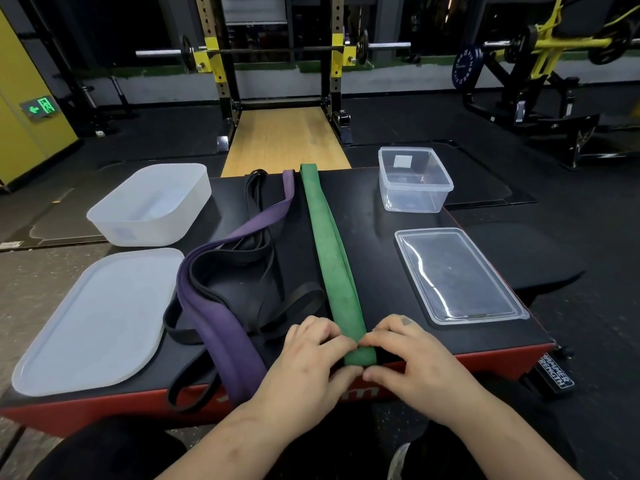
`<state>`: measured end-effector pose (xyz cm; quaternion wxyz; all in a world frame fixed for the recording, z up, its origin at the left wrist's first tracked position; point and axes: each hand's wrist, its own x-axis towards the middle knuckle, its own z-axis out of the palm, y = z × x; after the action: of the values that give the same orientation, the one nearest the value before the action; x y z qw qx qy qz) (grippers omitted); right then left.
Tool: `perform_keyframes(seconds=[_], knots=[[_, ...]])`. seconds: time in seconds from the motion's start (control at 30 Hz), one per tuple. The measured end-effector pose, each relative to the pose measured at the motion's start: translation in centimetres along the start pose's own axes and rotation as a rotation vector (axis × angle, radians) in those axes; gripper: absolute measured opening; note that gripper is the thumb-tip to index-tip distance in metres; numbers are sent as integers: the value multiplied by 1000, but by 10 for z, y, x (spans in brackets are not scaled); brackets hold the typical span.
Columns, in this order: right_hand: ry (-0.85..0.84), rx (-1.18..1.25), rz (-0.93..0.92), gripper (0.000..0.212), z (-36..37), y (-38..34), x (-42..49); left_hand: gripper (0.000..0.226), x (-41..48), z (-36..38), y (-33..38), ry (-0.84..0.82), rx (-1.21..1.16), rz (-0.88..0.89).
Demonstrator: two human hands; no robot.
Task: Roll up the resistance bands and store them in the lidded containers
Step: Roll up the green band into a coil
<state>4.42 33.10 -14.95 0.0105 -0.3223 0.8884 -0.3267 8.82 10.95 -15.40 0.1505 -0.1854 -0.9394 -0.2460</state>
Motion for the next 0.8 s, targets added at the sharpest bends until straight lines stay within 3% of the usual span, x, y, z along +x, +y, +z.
perform_keyframes(seconds=[0.17, 0.37, 0.6, 0.8], knots=[[46, 1, -29, 40, 1, -2, 5, 42, -4, -4, 6, 4, 10, -27], [73, -15, -25, 38, 2, -2, 9, 31, -2, -1, 3, 24, 36, -42], [59, 2, -3, 40, 2, -2, 7, 37, 3, -4, 1, 31, -12, -84], [83, -34, -7, 28, 3, -3, 15, 38, 7, -2, 4, 71, -8, -124]])
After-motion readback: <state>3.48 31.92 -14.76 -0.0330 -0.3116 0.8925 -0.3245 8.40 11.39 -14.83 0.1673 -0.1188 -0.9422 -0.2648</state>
